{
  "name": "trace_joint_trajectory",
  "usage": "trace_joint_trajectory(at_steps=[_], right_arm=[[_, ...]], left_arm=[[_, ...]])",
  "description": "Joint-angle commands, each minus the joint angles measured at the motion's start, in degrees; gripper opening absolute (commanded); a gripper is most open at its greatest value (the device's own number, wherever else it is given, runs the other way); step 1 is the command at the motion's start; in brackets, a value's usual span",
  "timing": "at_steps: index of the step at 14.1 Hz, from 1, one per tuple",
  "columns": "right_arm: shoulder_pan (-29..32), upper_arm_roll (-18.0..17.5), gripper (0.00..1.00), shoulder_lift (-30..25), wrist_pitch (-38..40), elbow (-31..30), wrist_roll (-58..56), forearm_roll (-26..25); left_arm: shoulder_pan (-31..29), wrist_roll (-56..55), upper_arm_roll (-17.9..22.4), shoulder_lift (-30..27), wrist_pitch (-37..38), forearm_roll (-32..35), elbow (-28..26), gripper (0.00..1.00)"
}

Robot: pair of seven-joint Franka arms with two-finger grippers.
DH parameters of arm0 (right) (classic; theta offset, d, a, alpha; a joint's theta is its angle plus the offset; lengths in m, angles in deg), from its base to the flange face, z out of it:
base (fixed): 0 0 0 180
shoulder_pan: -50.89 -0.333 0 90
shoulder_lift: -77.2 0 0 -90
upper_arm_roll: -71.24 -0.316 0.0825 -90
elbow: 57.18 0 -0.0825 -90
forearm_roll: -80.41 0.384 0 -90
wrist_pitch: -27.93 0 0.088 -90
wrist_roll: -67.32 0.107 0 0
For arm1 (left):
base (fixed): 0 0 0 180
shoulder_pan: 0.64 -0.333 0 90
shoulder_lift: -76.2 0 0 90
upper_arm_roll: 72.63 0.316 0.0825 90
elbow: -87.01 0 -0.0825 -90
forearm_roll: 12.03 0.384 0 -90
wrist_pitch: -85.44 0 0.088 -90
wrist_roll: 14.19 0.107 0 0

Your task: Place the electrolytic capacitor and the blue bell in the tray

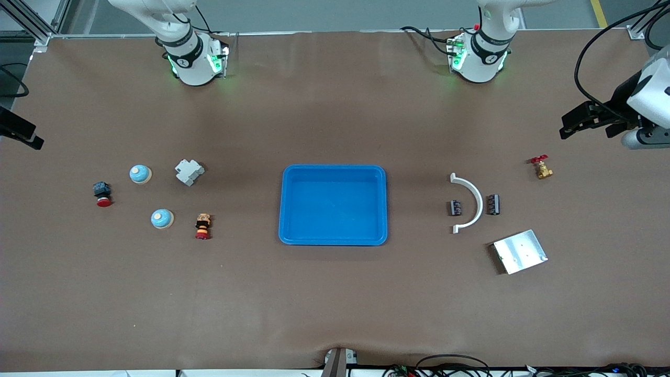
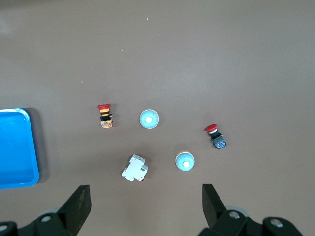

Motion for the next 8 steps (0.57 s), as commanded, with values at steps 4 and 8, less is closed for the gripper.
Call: trace_joint_trajectory(at_steps=[4, 8], right_arm=[[1.1, -0.9, 1.00, -1.0, 0.0, -0.6, 1.0, 0.3], [1.0, -0.9, 1.00, -1.0, -0.1, -0.9, 1.0, 0.3]], left_arm=[[-0.3, 0.2, -0.1, 0.4, 1.2, 0.6, 1.0, 1.00], [-0.5, 0.3, 0.0, 2.9, 1.2, 0.6, 1.0, 1.00]])
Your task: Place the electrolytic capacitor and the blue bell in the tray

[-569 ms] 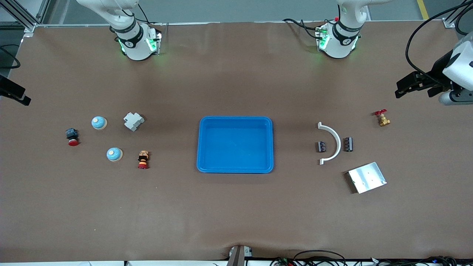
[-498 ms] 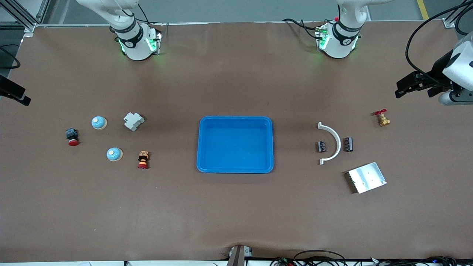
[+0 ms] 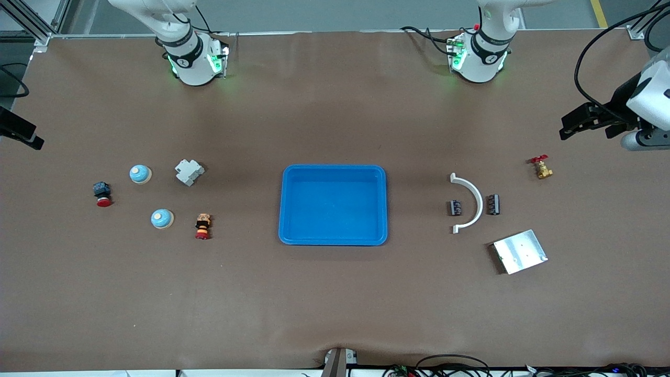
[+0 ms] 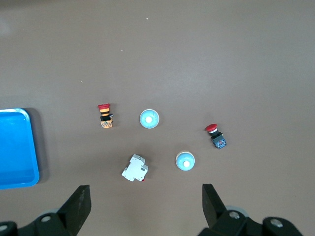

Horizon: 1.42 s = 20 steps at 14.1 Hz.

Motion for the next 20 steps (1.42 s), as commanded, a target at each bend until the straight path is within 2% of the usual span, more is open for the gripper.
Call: trace_joint_trajectory(at_steps=[1, 6, 8, 12, 15, 20], right_arm=[[1.0, -1.0, 1.00, -1.0, -0.1, -0.8, 0.9, 0.3], [0.9, -1.0, 1.00, -1.0, 0.0, -0.9, 0.9, 0.5], [1.1, -0.9, 1.00, -1.0, 0.2, -0.9, 0.8, 2.1], [1.1, -0.8, 1.00, -1.0, 0.2, -1.0, 0.8, 2.1], [1.2, -0.8, 1.00, -1.0, 0.2, -1.0, 0.7, 2.2], [1.2, -0.7, 1.00, -1.0, 0.3, -1.0, 0.1, 2.0]], left_arm=[[-0.4, 0.7, -0.1, 2.7, 1.0, 0.5, 1.1, 1.00], [-1.5, 0.2, -0.2, 7.5, 0.2, 0.5, -3.1, 1.00], [-1.6, 0.3, -0.2, 7.1, -4.9, 0.5, -7.5, 1.00], [-1.7, 1.6, -0.2, 6.7, -12.0, 1.4, -14.8, 1.00], [-1.8, 3.1, -0.4, 5.8, -22.6, 1.9, -23.2, 1.00], [-1.8, 4.1, -0.7, 7.3, -35.1, 4.8, -31.1, 1.00]])
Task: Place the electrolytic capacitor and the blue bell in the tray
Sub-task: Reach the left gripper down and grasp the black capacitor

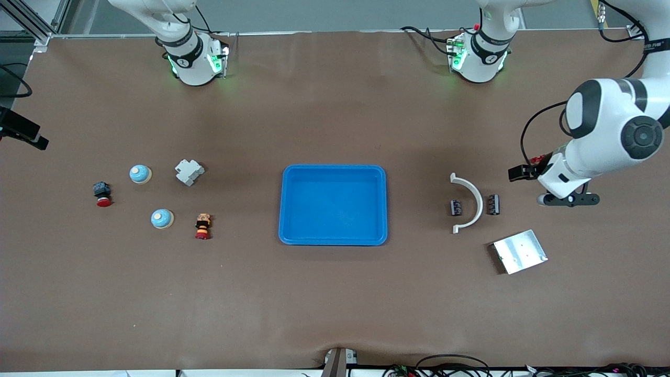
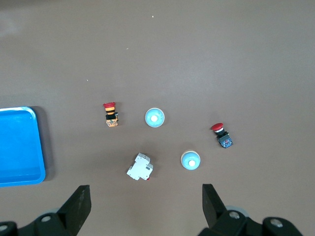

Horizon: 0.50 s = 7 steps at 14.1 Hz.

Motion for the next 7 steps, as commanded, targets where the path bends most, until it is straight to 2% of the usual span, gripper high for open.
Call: trace_joint_trajectory(at_steps=[1, 7], right_arm=[[1.1, -0.6, 1.00, -1.0, 0.3, -0.7, -0.1, 0.4], [1.1, -0.7, 1.00, -1.0, 0.4, -1.2, -0.8, -0.4]], left_arm=[[-0.5, 1.3, -0.5, 0.1, -7.7, 1.5, -4.6, 1.00], [-0.8, 1.4, -0.5, 7.4, -13.6, 5.9, -4.0, 1.00]])
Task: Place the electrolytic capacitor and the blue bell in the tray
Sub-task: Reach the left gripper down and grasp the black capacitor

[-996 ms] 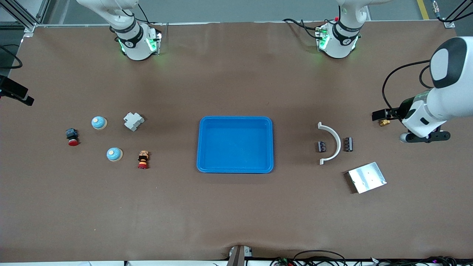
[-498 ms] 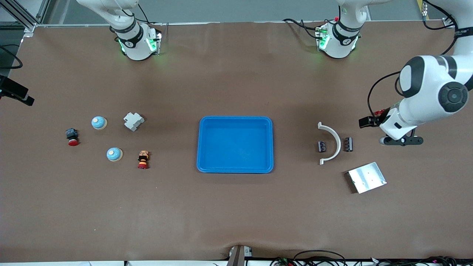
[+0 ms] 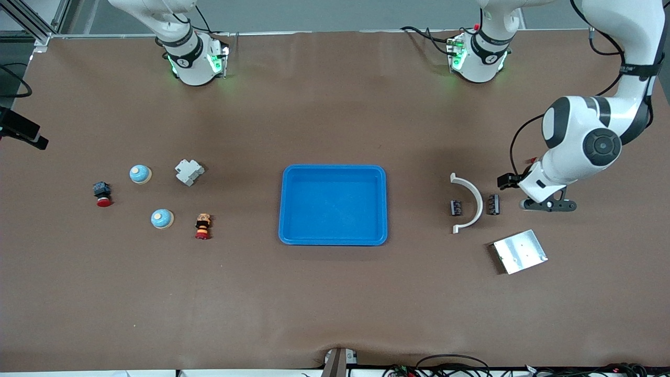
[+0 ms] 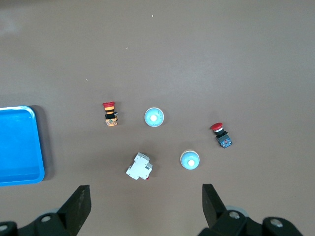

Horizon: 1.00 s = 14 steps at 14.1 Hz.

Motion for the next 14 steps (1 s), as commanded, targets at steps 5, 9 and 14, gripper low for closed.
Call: trace_joint_trajectory(at_steps=[5, 9, 14], right_arm=[[2.5, -0.7, 1.00, -1.0, 0.5, -1.3, -0.7, 0.4], [2.6, -0.7, 1.00, -1.0, 0.4, -1.8, -0.9, 0.4], [2.7, -0.6, 1.00, -1.1, -0.4, -3.2, -1.4, 0.3]], left_arm=[[-1.2, 0.9, -0.5, 7.0, -4.8, 2.0, 2.1, 1.00], [-0.5, 0.3, -0.5, 12.2, -4.9, 1.9, 6.4, 1.00], [-0.7, 0.1, -0.4, 16.0, -5.0, 1.9, 8.7, 1.00]])
